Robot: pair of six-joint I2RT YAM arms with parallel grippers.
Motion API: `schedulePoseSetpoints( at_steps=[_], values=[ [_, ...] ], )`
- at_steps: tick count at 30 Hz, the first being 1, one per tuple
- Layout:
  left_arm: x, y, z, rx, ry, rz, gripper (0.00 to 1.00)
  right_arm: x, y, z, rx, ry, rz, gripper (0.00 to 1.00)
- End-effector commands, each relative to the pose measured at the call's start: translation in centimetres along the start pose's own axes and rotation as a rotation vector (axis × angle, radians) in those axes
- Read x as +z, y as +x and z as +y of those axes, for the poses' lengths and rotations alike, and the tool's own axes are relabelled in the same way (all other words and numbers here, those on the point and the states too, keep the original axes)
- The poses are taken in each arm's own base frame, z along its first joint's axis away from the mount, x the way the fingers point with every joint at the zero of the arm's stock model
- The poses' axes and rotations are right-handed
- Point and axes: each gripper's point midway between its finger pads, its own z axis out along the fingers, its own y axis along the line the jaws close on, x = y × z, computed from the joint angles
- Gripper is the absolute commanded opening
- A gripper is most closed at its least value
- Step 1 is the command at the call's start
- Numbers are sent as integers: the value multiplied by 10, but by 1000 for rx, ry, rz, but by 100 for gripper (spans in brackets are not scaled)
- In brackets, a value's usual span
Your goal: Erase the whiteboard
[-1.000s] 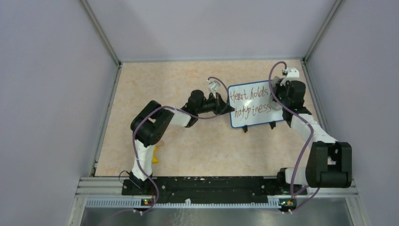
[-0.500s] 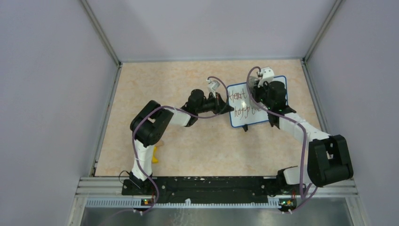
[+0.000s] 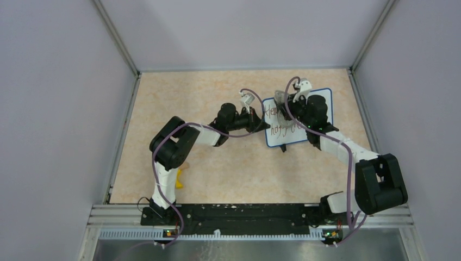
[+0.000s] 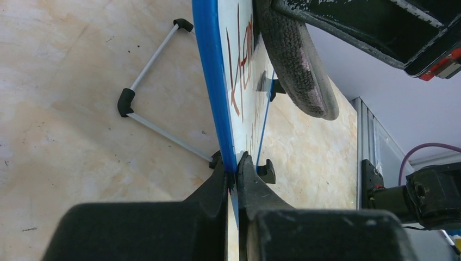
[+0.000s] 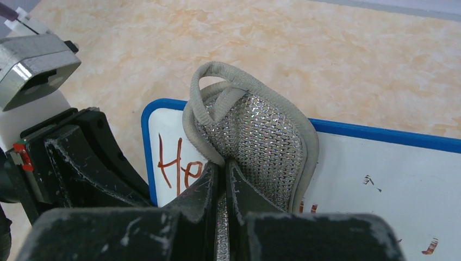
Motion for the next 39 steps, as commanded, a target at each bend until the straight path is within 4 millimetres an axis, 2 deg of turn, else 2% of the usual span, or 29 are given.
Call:
schedulePoseSetpoints(
  at_steps=[1, 6, 9, 16, 20, 25, 31, 34, 39],
  values=[
    [-10, 15, 37, 99, -162, 32, 0, 0, 7, -35, 89, 148, 3, 0],
    [-9, 15, 38, 104, -165, 35, 0, -16, 7, -79, 146, 257, -14, 0],
    [-9, 15, 38, 109, -164, 38, 0, -24, 9, -98, 140, 308, -11, 0],
    [-10, 17, 39, 108, -167, 48, 0, -53, 29, -154, 261, 441, -29, 0],
    [-9, 17, 38, 107, -167, 49, 0, -66, 41, -172, 319, 503, -30, 0],
    [-10, 15, 37, 106, -164, 47, 0, -77, 50, -184, 350, 591, -22, 0],
    [-10, 15, 35, 105, -162, 45, 0, -93, 54, -186, 376, 659, -49, 0],
    [-10, 16, 35, 104, -160, 44, 0, -85, 50, -172, 376, 578, -62, 0],
    [-11, 17, 34, 94, -156, 42, 0, -49, 53, -134, 272, 457, 15, 0]
  ],
)
